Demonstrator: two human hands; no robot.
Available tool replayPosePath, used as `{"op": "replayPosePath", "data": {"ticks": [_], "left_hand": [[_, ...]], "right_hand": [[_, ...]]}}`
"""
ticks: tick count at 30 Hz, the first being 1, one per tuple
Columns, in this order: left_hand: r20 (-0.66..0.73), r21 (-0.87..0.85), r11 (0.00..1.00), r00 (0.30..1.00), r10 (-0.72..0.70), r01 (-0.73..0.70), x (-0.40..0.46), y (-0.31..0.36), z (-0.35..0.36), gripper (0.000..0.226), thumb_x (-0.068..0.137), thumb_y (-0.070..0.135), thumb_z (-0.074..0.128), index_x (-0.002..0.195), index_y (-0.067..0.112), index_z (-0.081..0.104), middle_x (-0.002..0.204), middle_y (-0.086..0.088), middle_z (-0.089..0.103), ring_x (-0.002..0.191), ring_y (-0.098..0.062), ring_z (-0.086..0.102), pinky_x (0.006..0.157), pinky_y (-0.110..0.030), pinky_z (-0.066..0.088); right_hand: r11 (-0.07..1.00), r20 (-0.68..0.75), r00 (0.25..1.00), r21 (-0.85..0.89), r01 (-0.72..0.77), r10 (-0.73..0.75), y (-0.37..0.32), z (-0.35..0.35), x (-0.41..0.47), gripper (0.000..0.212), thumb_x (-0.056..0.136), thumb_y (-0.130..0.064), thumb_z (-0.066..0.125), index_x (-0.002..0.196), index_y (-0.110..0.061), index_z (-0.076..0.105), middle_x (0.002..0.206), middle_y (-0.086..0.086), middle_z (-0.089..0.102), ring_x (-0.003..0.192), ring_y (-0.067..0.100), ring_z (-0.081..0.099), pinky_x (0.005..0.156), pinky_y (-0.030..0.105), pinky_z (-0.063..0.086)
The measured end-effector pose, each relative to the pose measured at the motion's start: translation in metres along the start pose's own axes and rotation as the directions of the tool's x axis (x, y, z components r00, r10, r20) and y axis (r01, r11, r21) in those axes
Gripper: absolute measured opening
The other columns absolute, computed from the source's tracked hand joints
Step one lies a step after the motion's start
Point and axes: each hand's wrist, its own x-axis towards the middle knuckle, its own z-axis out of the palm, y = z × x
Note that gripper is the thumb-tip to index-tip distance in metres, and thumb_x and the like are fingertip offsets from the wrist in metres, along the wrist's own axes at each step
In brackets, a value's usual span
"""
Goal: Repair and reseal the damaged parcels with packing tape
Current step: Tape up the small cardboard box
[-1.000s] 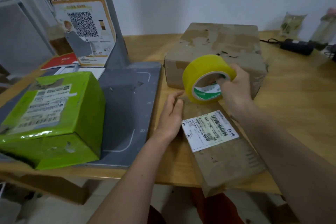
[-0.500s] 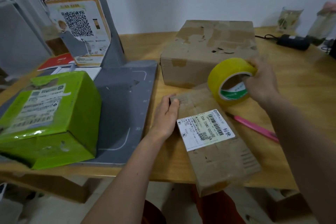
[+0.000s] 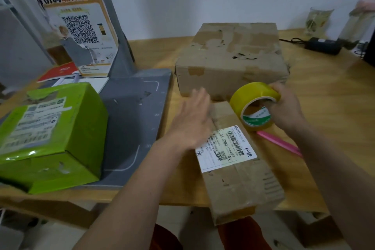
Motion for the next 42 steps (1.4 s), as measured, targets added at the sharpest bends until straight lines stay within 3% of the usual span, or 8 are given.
{"op": "replayPosePath", "data": {"ticks": [4, 13, 21, 25, 30, 35, 38, 42], "left_hand": [[0.192, 0.335, 0.942, 0.976, -0.104, 0.035, 0.023, 0.034, -0.001, 0.093, 0.092, 0.072, 0.010, 0.152, 0.006, -0.014, 0.161, -0.009, -0.018, 0.149, -0.023, -0.017, 0.121, -0.040, -0.009], [0.091, 0.253, 0.961, 0.986, -0.141, 0.114, 0.014, 0.011, -0.002, 0.095, 0.088, 0.077, 0.011, 0.152, 0.012, -0.017, 0.161, -0.004, -0.020, 0.148, -0.018, -0.018, 0.122, -0.040, -0.006], [-0.020, -0.340, 0.876, 0.929, -0.370, 0.342, 0.018, 0.001, 0.002, 0.095, 0.083, 0.069, 0.056, 0.154, 0.016, 0.022, 0.161, -0.003, 0.019, 0.142, -0.025, 0.032, 0.113, -0.045, 0.033], [-0.004, -0.874, 0.456, 0.937, -0.349, 0.166, 0.012, -0.013, 0.008, 0.060, 0.101, 0.025, 0.052, 0.154, 0.029, 0.025, 0.156, 0.005, 0.033, 0.129, -0.015, 0.047, 0.097, -0.031, 0.047], [0.290, -0.937, 0.051, 0.849, -0.442, 0.346, 0.008, -0.023, 0.013, 0.045, 0.098, 0.039, 0.055, 0.140, 0.022, 0.051, 0.123, -0.009, 0.066, 0.089, -0.025, 0.070, 0.080, -0.038, 0.056], [-0.078, -0.375, 0.865, 0.919, -0.386, 0.332, 0.019, -0.011, 0.002, 0.056, 0.102, 0.038, 0.037, 0.153, 0.022, 0.022, 0.156, -0.003, 0.031, 0.142, -0.029, 0.031, 0.116, -0.048, 0.027], [0.014, 0.007, 0.953, 0.953, -0.304, 0.304, 0.015, 0.024, 0.000, 0.085, 0.089, 0.072, 0.037, 0.156, 0.029, 0.008, 0.164, -0.003, 0.001, 0.149, -0.038, -0.004, 0.116, -0.059, 0.013], [0.034, 0.074, 0.915, 0.916, -0.399, 0.396, 0.015, 0.041, 0.000, 0.093, 0.073, 0.080, 0.048, 0.149, 0.032, 0.025, 0.156, -0.008, 0.022, 0.143, -0.038, 0.013, 0.105, -0.055, 0.032]], "right_hand": [[0.999, -0.017, 0.999, -0.034, 0.037, -0.038, -0.003, 0.000, -0.002, 0.020, 0.089, 0.004, 0.056, 0.093, -0.016, 0.054, 0.093, 0.006, 0.055, 0.087, 0.021, 0.051, 0.058, 0.022, 0.035], [0.999, 0.027, 0.999, -0.010, 0.041, -0.041, -0.001, 0.000, -0.008, 0.016, 0.091, 0.001, 0.055, 0.095, -0.015, 0.052, 0.093, 0.007, 0.055, 0.087, 0.021, 0.050, 0.069, 0.028, 0.034], [1.000, 0.050, 0.999, 0.004, 0.005, -0.006, -0.001, 0.001, -0.007, 0.014, 0.094, -0.002, 0.052, 0.097, -0.016, 0.051, 0.095, 0.008, 0.054, 0.087, 0.023, 0.048, 0.069, 0.030, 0.033], [1.000, 0.037, 0.999, 0.002, -0.013, 0.013, -0.003, 0.000, -0.008, 0.015, 0.094, -0.002, 0.051, 0.096, -0.017, 0.050, 0.094, 0.007, 0.053, 0.087, 0.022, 0.048, 0.068, 0.029, 0.032], [1.000, 0.022, 1.000, -0.013, -0.021, 0.021, -0.005, 0.000, -0.009, 0.014, 0.094, -0.002, 0.050, 0.096, -0.016, 0.050, 0.093, 0.007, 0.053, 0.086, 0.022, 0.047, 0.062, 0.030, 0.031], [0.999, 0.025, 0.999, -0.027, -0.041, 0.042, -0.009, 0.001, -0.011, 0.016, 0.094, -0.001, 0.049, 0.096, -0.016, 0.050, 0.092, 0.005, 0.052, 0.087, 0.022, 0.047, 0.069, 0.030, 0.033], [0.998, 0.030, 0.999, -0.054, -0.042, 0.044, -0.013, 0.003, -0.011, 0.021, 0.092, 0.003, 0.048, 0.095, -0.018, 0.049, 0.092, 0.005, 0.052, 0.088, 0.022, 0.048, 0.070, 0.030, 0.034], [0.998, 0.035, 0.998, -0.050, -0.042, 0.044, -0.014, 0.002, -0.015, 0.020, 0.092, 0.003, 0.047, 0.096, -0.017, 0.049, 0.091, 0.006, 0.053, 0.089, 0.026, 0.051, 0.068, 0.032, 0.035]]}}
